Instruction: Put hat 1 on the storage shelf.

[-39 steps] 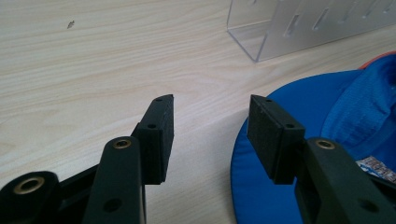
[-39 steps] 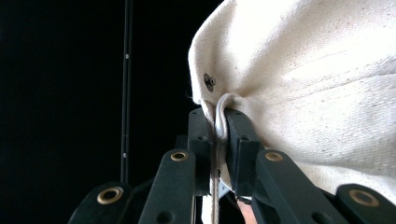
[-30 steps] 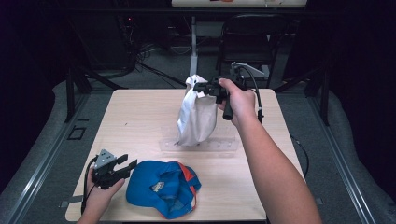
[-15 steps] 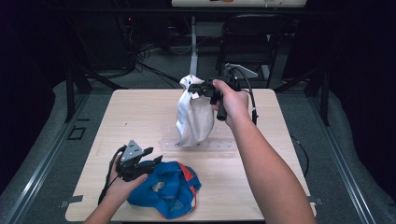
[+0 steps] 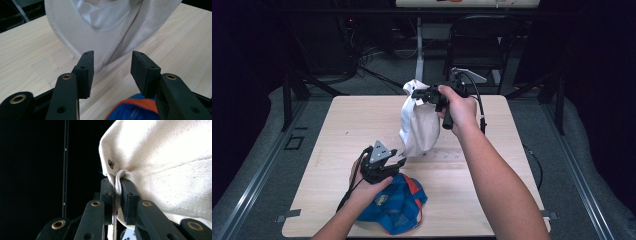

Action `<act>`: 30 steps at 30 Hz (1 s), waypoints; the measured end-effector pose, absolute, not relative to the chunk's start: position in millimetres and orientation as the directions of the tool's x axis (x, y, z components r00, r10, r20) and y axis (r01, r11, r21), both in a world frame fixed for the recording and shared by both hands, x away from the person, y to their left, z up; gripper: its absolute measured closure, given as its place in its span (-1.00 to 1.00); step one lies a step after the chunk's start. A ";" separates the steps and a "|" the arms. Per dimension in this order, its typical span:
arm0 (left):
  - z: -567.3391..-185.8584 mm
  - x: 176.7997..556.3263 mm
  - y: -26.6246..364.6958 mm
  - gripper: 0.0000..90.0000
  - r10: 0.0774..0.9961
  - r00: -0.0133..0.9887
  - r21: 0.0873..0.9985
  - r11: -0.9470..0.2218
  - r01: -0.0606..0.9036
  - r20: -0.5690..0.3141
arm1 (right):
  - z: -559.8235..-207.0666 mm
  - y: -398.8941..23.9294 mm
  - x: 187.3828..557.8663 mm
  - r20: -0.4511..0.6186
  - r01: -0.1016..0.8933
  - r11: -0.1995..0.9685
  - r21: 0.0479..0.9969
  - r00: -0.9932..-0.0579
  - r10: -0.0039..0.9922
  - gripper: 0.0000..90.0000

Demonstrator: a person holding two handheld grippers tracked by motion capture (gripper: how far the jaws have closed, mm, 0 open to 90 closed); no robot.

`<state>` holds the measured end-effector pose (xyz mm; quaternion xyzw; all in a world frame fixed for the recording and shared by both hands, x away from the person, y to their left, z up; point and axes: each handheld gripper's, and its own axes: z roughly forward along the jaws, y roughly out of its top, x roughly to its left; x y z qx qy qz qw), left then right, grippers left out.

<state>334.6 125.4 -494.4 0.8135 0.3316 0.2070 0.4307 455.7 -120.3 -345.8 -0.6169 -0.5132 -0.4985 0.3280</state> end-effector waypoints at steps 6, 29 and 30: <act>-497.4 342.4 112.3 0.27 0.727 0.683 0.821 -0.431 0.374 0.071 | -345.0 -120.3 454.4 0.949 0.961 -0.254 0.110 -0.026 0.313 0.81; -514.3 348.7 154.2 0.78 0.764 0.639 0.857 -0.264 0.443 -0.095 | -353.8 -110.1 450.1 0.942 0.971 -0.212 0.114 -0.038 0.333 0.81; -516.0 348.3 155.2 0.78 0.766 0.635 0.859 -0.255 0.445 -0.102 | -354.6 -109.7 450.1 0.942 0.971 -0.210 0.112 -0.036 0.334 0.81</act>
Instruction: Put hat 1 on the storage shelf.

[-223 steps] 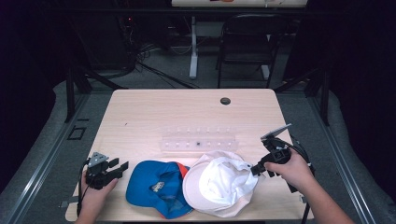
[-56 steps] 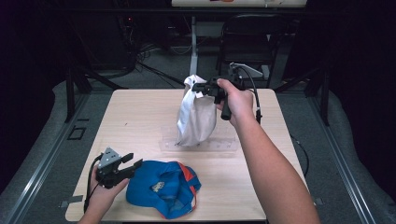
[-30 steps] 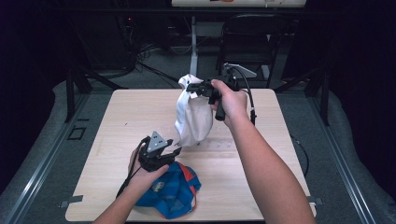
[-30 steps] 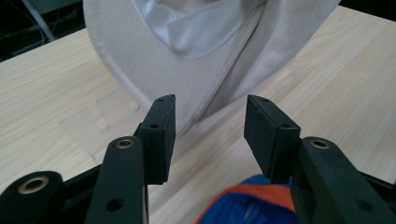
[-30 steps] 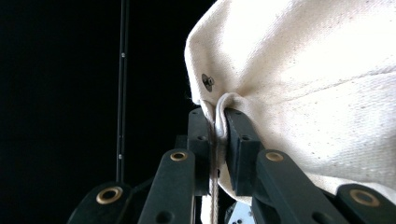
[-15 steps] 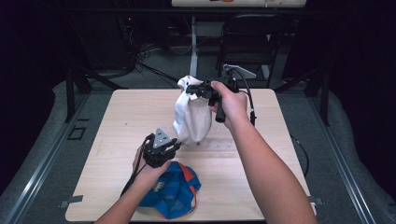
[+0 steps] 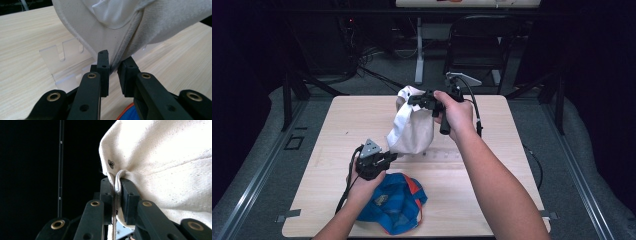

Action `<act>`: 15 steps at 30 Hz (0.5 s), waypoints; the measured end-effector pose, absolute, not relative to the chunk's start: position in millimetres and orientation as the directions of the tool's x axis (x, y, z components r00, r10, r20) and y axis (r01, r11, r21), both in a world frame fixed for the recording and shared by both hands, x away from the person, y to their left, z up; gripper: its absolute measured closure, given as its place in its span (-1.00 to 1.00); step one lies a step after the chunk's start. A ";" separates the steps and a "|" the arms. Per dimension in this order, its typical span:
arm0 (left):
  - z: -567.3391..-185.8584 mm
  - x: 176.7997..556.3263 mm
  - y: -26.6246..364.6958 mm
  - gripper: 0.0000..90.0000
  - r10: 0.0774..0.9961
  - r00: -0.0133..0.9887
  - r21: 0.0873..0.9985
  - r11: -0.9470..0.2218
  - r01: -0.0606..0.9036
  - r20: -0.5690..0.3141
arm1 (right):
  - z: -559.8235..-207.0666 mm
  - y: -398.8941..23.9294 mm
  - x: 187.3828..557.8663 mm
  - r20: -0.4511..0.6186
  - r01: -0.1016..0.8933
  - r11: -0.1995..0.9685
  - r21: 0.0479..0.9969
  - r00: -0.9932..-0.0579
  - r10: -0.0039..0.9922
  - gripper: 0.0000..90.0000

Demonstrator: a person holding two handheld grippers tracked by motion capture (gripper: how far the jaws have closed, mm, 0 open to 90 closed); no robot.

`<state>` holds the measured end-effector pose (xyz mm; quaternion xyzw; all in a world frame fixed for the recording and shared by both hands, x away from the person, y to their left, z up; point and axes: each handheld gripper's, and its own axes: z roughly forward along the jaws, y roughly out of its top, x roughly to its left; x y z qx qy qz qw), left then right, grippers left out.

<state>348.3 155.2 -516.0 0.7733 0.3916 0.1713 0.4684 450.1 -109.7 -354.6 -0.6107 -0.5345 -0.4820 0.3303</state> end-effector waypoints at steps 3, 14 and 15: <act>-519.2 347.2 157.9 0.79 0.768 0.629 0.863 -0.235 0.448 -0.117 | -357.9 -108.0 450.3 0.940 0.971 -0.209 0.113 -0.037 0.339 0.81; -527.9 347.7 165.4 0.82 0.771 0.617 0.852 -0.210 0.480 -0.157 | -365.9 -101.1 451.3 0.920 0.975 -0.187 0.122 -0.040 0.391 0.81; -530.0 348.3 166.1 0.82 0.771 0.616 0.853 -0.205 0.481 -0.162 | -367.5 -100.4 451.4 0.919 0.975 -0.188 0.120 -0.037 0.393 0.81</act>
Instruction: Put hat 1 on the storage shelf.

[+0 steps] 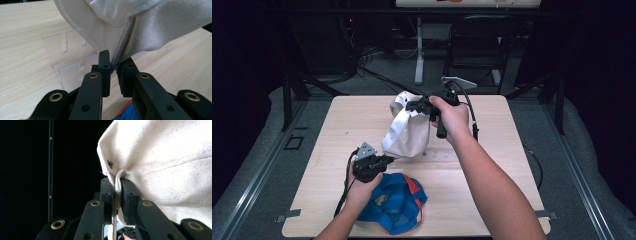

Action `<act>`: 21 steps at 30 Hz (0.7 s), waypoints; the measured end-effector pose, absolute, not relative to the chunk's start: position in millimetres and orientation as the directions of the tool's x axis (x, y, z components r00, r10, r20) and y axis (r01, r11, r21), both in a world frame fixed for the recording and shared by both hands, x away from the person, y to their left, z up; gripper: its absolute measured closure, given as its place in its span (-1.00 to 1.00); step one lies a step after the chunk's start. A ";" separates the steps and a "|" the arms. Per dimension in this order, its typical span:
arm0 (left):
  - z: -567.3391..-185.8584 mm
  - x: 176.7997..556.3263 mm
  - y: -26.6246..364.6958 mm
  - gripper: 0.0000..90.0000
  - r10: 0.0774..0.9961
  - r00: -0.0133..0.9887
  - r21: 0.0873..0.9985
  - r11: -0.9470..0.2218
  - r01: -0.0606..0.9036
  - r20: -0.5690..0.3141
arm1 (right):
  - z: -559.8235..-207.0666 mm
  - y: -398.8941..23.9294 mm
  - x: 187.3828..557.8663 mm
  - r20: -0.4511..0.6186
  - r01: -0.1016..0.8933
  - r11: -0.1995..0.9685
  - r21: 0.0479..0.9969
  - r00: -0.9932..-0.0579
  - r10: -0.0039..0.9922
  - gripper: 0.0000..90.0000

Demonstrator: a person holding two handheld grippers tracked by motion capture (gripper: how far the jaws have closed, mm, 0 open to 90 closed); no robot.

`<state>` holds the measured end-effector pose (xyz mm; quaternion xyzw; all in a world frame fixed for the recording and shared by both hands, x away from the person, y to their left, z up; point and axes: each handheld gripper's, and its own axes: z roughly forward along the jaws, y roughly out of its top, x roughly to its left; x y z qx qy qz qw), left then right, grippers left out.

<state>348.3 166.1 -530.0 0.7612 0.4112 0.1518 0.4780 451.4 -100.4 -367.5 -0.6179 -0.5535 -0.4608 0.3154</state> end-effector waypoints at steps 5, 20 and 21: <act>-540.8 346.8 167.4 0.82 0.772 0.611 0.844 -0.203 0.497 -0.174 | -379.1 -97.4 453.6 0.907 0.977 -0.182 0.110 -0.024 0.420 0.81; -534.6 335.1 173.7 0.40 0.784 0.607 0.848 -0.229 0.478 -0.131 | -372.1 -116.2 448.5 0.904 0.964 -0.210 0.161 -0.058 0.424 0.58; -533.9 333.3 175.8 0.39 0.783 0.609 0.850 -0.227 0.476 -0.131 | -370.7 -118.2 447.5 0.905 0.962 -0.215 0.166 -0.062 0.422 0.57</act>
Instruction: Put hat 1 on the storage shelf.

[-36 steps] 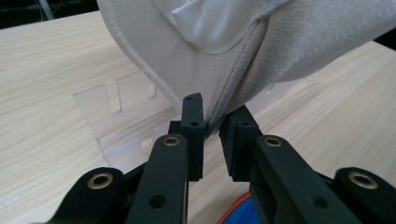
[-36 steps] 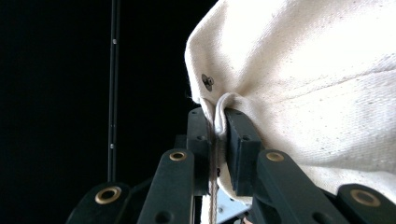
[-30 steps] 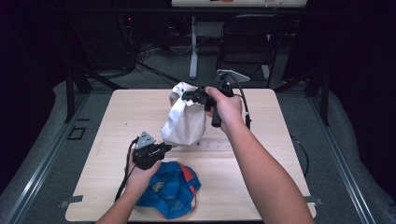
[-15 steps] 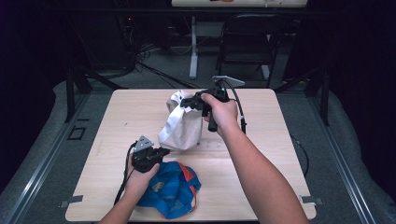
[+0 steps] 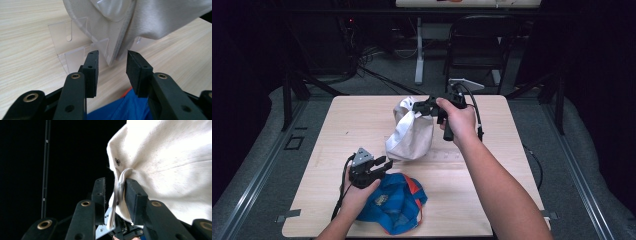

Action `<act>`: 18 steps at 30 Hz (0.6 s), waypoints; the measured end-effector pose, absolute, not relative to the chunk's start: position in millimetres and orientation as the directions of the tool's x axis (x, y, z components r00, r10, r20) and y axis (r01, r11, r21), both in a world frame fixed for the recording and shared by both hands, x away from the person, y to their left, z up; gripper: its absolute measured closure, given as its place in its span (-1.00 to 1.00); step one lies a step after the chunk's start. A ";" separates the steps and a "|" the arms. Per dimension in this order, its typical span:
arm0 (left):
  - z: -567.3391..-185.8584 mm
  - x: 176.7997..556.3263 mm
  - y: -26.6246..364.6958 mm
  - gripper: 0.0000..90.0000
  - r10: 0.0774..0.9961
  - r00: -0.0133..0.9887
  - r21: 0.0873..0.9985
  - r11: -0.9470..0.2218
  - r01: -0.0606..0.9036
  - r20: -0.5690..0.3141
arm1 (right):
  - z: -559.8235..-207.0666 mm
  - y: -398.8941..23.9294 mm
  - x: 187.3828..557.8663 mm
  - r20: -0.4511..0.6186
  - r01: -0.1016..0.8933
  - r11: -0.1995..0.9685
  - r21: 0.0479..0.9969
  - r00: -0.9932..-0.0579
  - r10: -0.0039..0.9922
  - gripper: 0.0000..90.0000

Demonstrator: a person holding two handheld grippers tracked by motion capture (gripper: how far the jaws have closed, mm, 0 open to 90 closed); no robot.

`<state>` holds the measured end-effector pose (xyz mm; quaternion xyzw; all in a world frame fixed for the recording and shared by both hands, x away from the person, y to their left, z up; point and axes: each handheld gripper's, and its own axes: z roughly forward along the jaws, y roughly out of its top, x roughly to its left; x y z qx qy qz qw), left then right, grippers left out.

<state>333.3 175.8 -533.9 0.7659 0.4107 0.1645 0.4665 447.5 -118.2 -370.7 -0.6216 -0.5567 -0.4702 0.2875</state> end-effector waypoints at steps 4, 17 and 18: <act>-530.0 327.4 184.4 0.36 0.787 0.602 0.845 -0.227 0.484 -0.133 | -362.7 -132.3 441.8 0.905 0.956 -0.225 0.188 -0.079 0.419 0.55; -523.9 306.3 223.3 0.25 0.810 0.569 0.837 -0.211 0.505 -0.140 | -363.0 -161.2 401.1 0.815 0.932 -0.149 0.331 -0.202 0.542 0.38; -525.4 305.5 226.9 0.25 0.816 0.562 0.839 -0.205 0.504 -0.138 | -365.1 -161.6 398.4 0.807 0.929 -0.144 0.341 -0.212 0.551 0.38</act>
